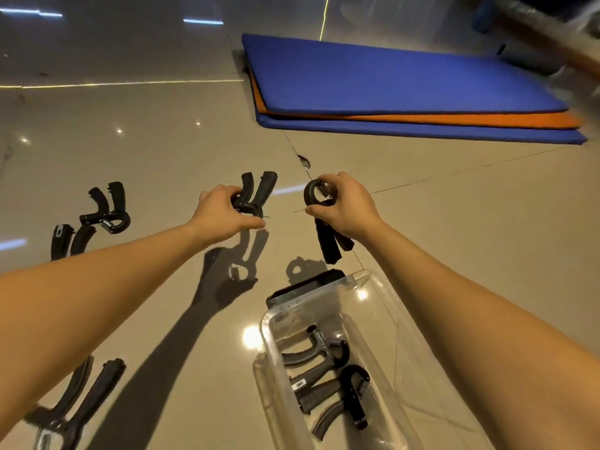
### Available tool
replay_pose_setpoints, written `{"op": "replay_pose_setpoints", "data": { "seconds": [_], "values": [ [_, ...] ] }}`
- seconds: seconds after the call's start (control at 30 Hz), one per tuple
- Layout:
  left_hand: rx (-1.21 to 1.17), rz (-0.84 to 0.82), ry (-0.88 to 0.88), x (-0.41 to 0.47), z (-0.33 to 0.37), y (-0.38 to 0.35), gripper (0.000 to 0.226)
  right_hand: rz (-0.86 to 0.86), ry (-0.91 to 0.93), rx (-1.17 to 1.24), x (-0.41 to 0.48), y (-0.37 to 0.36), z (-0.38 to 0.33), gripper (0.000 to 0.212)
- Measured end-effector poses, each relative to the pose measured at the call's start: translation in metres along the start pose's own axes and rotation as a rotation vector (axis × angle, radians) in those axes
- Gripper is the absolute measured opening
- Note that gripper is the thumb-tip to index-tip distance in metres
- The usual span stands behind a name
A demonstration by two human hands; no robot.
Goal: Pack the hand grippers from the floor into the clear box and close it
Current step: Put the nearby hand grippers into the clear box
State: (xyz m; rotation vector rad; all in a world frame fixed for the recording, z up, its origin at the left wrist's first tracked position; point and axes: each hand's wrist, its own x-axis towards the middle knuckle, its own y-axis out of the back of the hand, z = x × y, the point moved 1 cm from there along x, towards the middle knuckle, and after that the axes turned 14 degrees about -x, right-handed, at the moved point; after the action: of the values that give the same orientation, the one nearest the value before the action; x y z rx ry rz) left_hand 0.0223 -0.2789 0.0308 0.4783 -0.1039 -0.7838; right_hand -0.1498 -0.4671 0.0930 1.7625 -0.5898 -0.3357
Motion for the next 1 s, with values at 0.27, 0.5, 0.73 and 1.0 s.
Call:
{"op": "replay_pose_setpoints", "data": {
  "seconds": [0.27, 0.5, 0.73, 1.0],
  "values": [
    [-0.079, -0.125, -0.121, -0.096, 0.100, -0.008, 0.049, 0.066, -0.080, 0.191, -0.121, 0.084, 0.023, 0.056],
    [0.099, -0.289, -0.192, -0.161, 0.146, -0.022, 0.055, -0.109, -0.103, 0.235, -0.200, 0.113, 0.050, 0.056],
    [0.175, -0.359, -0.231, -0.196, 0.169, -0.056, 0.069, -0.216, -0.107, 0.367, -0.259, 0.107, 0.065, 0.050],
    [0.321, -0.304, -0.297, -0.224, 0.139, -0.113, 0.085, -0.190, -0.155, 0.431, -0.307, 0.080, 0.077, 0.055]
  ]
}}
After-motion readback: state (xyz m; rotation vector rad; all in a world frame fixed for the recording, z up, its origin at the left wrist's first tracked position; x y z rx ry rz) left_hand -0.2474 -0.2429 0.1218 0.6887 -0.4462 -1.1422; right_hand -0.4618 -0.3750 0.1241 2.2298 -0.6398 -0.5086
